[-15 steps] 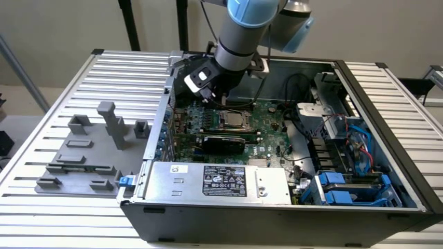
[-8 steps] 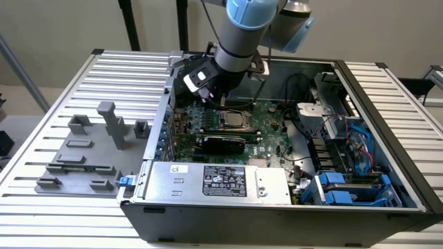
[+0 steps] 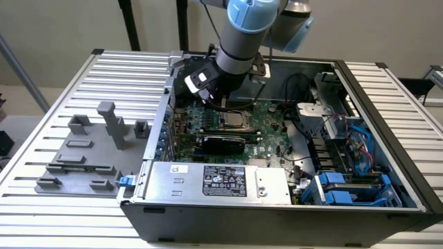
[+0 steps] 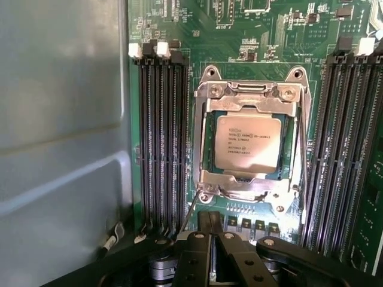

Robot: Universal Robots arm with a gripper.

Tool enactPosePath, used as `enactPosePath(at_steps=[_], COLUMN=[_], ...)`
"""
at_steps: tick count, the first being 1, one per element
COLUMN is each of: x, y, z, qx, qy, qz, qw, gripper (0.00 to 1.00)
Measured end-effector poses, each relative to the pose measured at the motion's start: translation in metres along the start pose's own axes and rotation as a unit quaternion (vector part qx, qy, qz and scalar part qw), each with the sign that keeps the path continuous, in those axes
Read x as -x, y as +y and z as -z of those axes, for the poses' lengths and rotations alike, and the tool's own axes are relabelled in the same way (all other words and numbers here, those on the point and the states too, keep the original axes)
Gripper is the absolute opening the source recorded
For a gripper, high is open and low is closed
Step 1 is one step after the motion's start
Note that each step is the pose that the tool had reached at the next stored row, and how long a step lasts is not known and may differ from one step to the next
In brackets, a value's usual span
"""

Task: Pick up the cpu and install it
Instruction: 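Close the cpu cover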

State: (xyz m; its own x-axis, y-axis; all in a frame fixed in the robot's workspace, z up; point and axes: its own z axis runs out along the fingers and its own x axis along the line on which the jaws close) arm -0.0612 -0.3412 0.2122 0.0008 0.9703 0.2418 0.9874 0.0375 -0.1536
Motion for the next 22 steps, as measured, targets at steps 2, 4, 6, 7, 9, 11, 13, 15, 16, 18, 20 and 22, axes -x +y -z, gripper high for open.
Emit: enactPosePath(at_steps=[2,4,6,7,9,11,13,15,16,18,20,22], x=[0.0004,0.0007,0.0014,0.0021,0.0040,0.0054,0.0063,0.0066,0.0066,0.0066,0.0059,0.0046], y=[0.0020,0.0042,0.0064,0.0071,0.0079,0.0088,0.0092,0.0093,0.0095,0.0098,0.0096,0.0090], z=[-0.0005,-0.0004,-0.0002,-0.0004,-0.0018,-0.0041,-0.0053,-0.0058,-0.0058,-0.0054,-0.0027,0.0027], qx=[0.0007,0.0012,0.0017,0.0019,0.0023,0.0028,0.0035,0.0041,0.0043,0.0038,0.0034,0.0027], qy=[0.0004,0.0008,0.0012,0.0013,0.0016,0.0018,0.0023,0.0013,-0.0004,-0.0014,-0.0014,-0.0014], qz=[-0.003,-0.005,-0.007,-0.007,-0.009,-0.011,-0.014,-0.017,-0.018,-0.019,-0.019,-0.019], qw=[1.0000,1.0000,1.0000,1.0000,1.0000,0.9999,0.9999,0.9999,0.9998,0.9998,0.9998,0.9998], gripper=[0.11,0.11,0.11,0.11,0.11,0.11,0.11,0.11,0.11,0.11,0.11,0.11])
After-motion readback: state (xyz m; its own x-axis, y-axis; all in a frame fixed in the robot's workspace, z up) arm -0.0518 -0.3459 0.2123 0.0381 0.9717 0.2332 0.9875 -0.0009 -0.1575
